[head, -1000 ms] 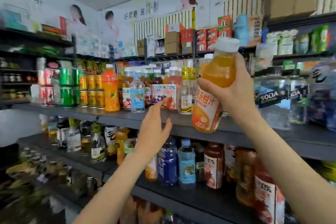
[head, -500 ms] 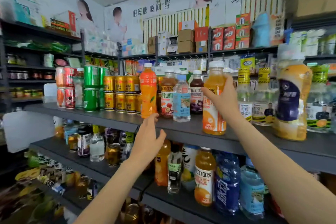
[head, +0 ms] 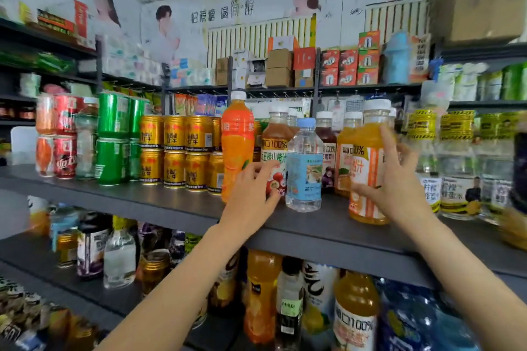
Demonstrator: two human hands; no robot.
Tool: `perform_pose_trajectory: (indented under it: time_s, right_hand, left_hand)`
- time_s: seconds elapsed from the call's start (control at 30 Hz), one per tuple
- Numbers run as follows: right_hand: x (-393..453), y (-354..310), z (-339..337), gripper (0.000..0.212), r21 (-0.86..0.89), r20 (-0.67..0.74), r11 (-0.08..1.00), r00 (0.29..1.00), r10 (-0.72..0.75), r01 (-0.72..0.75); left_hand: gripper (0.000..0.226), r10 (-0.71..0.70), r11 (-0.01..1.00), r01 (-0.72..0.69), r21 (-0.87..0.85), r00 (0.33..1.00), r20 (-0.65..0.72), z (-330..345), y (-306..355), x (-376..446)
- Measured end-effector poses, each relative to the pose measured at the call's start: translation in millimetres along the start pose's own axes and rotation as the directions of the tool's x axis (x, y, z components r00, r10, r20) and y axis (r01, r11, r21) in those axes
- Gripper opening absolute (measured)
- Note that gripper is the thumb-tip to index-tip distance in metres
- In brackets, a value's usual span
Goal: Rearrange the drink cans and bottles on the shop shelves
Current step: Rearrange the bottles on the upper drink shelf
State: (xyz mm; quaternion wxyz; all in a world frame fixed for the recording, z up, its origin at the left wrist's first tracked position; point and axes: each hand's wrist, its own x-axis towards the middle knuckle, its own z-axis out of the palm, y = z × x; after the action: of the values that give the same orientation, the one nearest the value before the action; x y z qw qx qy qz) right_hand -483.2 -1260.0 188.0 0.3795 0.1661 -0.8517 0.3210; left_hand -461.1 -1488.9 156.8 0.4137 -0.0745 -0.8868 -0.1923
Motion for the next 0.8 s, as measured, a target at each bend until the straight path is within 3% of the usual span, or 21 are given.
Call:
perform_pose_trajectory:
  time_s: [0.1,0.2,0.37,0.47,0.53,0.63,0.8]
  right_hand:
    - [4.9,-5.3,0.2,0.114,-0.110,0.072,0.994,0.997,0.004,0.004]
    - [9.4,-11.7,2.1,0.113,-0.153,0.143,0.987,0.989,-0.031,0.053]
    - [26.9,-20.4,30.2,0.114,-0.240,0.116,0.970,0.993,-0.011,0.038]
    - [35.6,-15.2,48.1,0.114,-0.577,0.048,0.816,0.999,0.000,0.028]
    - [41.8,-10.8,51.5,0.114,-0.713,0.015,0.701,1.000,-0.016,0.022]
    - [49.5,-7.5,55.3,0.114,-0.772,0.010,0.636,0.999,0.037,-0.016]
    - [50.3,-9.8,69.5,0.103,-0.763,-0.035,0.638,0.992,0.122,-0.106]
  left_hand:
    - [0.051,0.028,1.000,-0.028,-0.009,1.000,-0.008,4.9,-6.8,9.8]
    - [0.053,0.143,0.989,-0.143,0.026,0.989,0.026,7.7,-6.5,19.1]
    - [0.055,0.214,0.975,-0.219,0.035,0.971,0.106,7.7,-12.4,23.7]
    - [0.056,0.239,0.962,-0.254,0.101,0.960,0.144,8.2,-15.0,18.9]
    - [0.051,0.265,0.948,-0.283,0.149,0.956,0.128,7.8,-17.3,14.5]
    - [0.046,0.261,0.941,-0.280,0.191,0.958,0.119,6.3,-20.9,11.4]
    - [0.042,0.260,0.951,-0.278,0.136,0.956,0.134,4.9,-18.7,9.4]
